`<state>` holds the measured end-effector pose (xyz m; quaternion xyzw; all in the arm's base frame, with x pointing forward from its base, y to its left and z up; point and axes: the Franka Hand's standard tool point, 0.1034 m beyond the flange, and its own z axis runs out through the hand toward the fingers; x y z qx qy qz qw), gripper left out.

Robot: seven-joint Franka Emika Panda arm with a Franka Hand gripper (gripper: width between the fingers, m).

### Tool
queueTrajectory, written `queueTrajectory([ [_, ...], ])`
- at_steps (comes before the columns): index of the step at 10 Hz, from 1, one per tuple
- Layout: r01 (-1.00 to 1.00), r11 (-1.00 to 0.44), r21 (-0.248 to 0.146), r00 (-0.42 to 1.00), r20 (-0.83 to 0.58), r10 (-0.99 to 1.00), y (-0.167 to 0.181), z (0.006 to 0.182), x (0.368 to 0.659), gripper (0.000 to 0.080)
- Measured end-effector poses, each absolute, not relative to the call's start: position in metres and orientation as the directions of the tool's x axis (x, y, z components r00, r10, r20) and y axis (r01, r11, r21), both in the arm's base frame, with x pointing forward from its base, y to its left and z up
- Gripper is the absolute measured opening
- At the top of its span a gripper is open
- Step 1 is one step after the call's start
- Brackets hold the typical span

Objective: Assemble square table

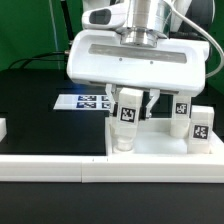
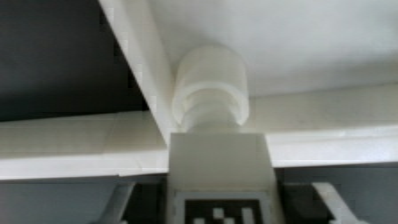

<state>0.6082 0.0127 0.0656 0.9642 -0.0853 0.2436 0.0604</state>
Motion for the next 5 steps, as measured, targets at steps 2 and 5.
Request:
queueTrajectory([
  [2,-0.188,-0.979,0.082,0.863,0.49,-0.124,0.0137,0.0606,0.6098,0.0287],
  [5,-0.182,-0.979,0.087,0.863,0.491,-0.117,0.0117,0.0603,0.6093,0.0301],
])
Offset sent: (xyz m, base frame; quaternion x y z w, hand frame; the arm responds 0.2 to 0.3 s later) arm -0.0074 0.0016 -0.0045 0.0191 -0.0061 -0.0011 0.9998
